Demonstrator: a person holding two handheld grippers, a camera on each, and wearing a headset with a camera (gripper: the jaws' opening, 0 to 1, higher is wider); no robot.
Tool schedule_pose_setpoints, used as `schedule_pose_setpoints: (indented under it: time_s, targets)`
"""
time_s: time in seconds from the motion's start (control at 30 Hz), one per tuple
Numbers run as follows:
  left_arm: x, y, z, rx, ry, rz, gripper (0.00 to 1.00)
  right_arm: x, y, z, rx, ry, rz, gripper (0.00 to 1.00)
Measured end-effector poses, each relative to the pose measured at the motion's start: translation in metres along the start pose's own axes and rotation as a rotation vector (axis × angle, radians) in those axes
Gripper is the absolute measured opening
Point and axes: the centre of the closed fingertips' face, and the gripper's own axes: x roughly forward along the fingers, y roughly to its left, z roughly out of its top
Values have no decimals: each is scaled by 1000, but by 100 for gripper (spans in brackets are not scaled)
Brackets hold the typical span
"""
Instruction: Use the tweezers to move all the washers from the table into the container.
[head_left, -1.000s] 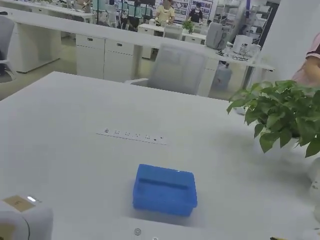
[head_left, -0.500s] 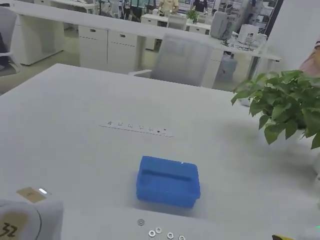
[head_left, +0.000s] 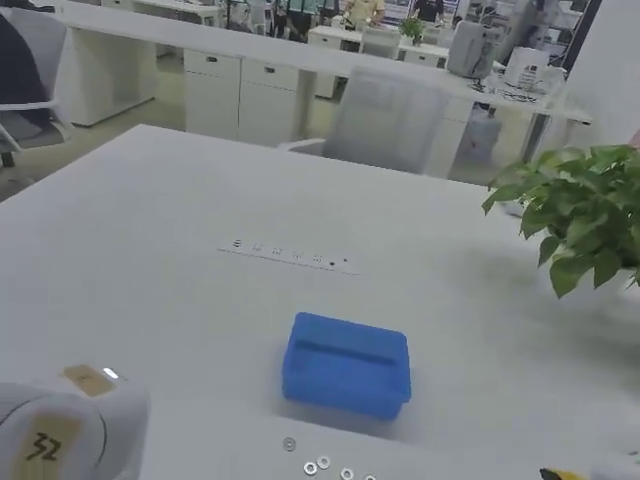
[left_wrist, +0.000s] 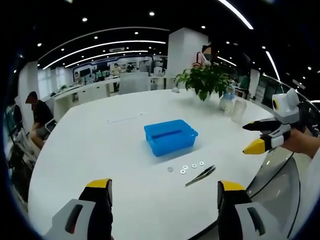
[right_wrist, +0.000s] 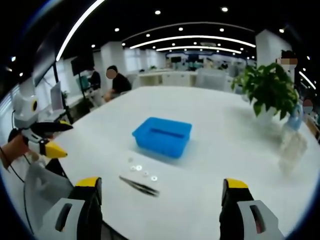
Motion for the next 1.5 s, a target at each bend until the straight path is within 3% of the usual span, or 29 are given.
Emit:
schedule_pose_setpoints:
  time_s: [0.23,0.47,0.63,0.87,1.03,1.3,1.37,1.47,1.5]
  targets:
    - [0,-11,10,46,-29,-4,85,0,9,7,-12,-9,51,99]
    - [9,-13,0,59,9,-15,78,3,16,7,-32,3,88,99]
    - [21,-27,-1,102,-3,-103,64,5,9,9,-23,-7,95,99]
    - [48,-44,-14,160,62,-217,36,13,4,7,7,-14,123,97]
    - [74,-51,-28,194,109,-299,22,18,6,-4,-9,19,132,97]
    - [107,-59,-46,279,154,-404,11,24,-4,-18,16,50,82,97]
    - [114,-61,-50,284,163,-423,11,24,-7,-26,34,90,64,96]
    - [124,-61,-54,294,166,-435,10,23,-7,-23,57,66,61,97]
    - [128,-61,-56,322,157,-434,9,24,-6,-23,59,59,64,97]
